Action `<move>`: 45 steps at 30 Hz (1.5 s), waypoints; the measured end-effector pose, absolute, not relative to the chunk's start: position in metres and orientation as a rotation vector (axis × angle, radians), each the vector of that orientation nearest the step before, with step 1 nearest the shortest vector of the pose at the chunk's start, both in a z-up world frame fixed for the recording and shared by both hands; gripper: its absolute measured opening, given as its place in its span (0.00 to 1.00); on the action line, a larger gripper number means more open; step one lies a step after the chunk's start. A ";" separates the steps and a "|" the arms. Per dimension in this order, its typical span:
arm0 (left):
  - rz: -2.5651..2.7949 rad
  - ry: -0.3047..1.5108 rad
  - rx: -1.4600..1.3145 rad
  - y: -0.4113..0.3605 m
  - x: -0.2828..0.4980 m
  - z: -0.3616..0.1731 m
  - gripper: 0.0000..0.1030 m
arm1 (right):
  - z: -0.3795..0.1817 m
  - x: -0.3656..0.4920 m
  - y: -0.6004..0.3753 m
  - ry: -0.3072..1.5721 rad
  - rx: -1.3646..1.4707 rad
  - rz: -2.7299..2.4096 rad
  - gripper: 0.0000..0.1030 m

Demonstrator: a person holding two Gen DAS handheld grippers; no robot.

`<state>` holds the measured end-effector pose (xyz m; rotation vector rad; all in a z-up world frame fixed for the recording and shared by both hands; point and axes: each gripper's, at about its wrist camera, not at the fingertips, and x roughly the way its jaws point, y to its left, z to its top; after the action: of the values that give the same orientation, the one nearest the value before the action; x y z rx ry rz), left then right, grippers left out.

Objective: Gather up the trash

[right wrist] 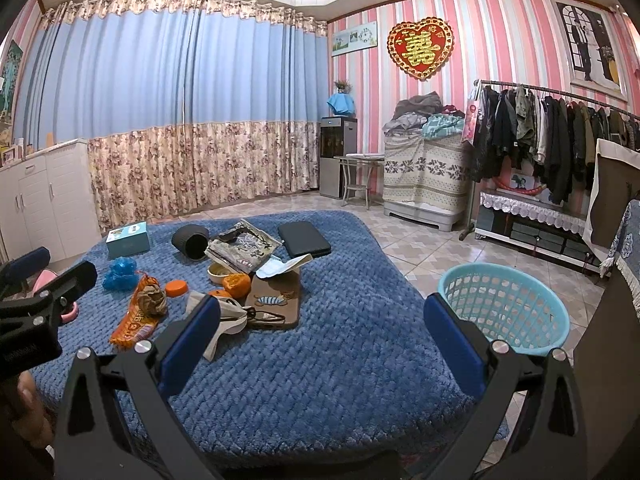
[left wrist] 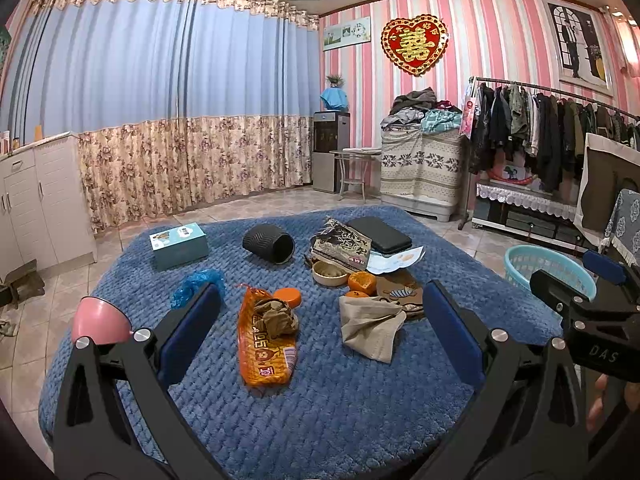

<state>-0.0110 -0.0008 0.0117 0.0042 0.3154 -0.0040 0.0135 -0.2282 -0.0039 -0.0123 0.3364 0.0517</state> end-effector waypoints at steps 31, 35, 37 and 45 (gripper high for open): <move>-0.002 0.313 0.003 0.002 -0.011 0.012 0.95 | -0.005 0.014 -0.228 0.340 -0.014 0.050 0.96; -0.001 0.314 0.002 0.003 -0.011 0.013 0.95 | -0.005 0.015 -0.229 0.342 -0.010 0.050 0.96; -0.002 0.315 0.000 0.003 -0.011 0.013 0.95 | -0.006 0.014 -0.232 0.342 -0.010 0.049 0.96; 0.003 0.315 0.002 0.005 -0.010 0.013 0.95 | -0.014 0.010 -0.241 0.346 -0.012 0.050 0.96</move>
<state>-0.0100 0.0053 0.0127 0.0020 0.3147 0.0026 0.0102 -0.2410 -0.0144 -0.0115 0.3457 0.0502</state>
